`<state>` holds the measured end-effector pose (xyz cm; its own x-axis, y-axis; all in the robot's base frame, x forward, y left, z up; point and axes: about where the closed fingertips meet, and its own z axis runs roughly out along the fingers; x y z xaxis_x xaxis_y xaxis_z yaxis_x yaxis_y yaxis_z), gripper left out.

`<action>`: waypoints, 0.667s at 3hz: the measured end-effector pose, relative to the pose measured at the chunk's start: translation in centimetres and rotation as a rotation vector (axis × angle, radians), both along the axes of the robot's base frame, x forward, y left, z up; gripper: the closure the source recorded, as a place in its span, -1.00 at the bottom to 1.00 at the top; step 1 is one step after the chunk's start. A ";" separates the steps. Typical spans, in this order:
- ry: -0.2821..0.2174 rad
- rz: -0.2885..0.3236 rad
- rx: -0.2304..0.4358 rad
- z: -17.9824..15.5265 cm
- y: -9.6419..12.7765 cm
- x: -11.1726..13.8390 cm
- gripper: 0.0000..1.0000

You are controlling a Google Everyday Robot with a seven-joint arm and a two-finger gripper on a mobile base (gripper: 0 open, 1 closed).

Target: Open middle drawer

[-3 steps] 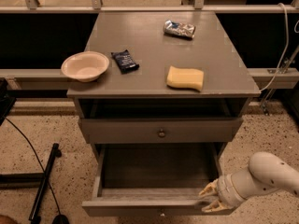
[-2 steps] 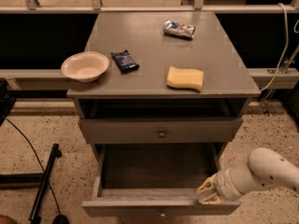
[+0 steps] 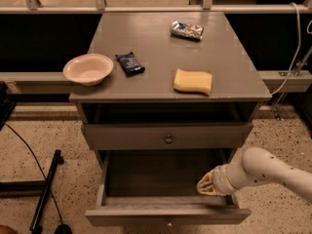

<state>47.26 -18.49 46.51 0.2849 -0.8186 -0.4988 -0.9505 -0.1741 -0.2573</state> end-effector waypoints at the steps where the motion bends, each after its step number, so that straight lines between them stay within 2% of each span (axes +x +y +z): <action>1: 0.013 -0.051 -0.025 -3.2 -0.6 1.2 1.00; 2: 0.069 -0.061 -0.031 -6.7 -1.0 1.1 1.00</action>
Offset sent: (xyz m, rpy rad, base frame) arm 0.0074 -0.0182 -0.1094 -0.0383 0.1524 -0.0695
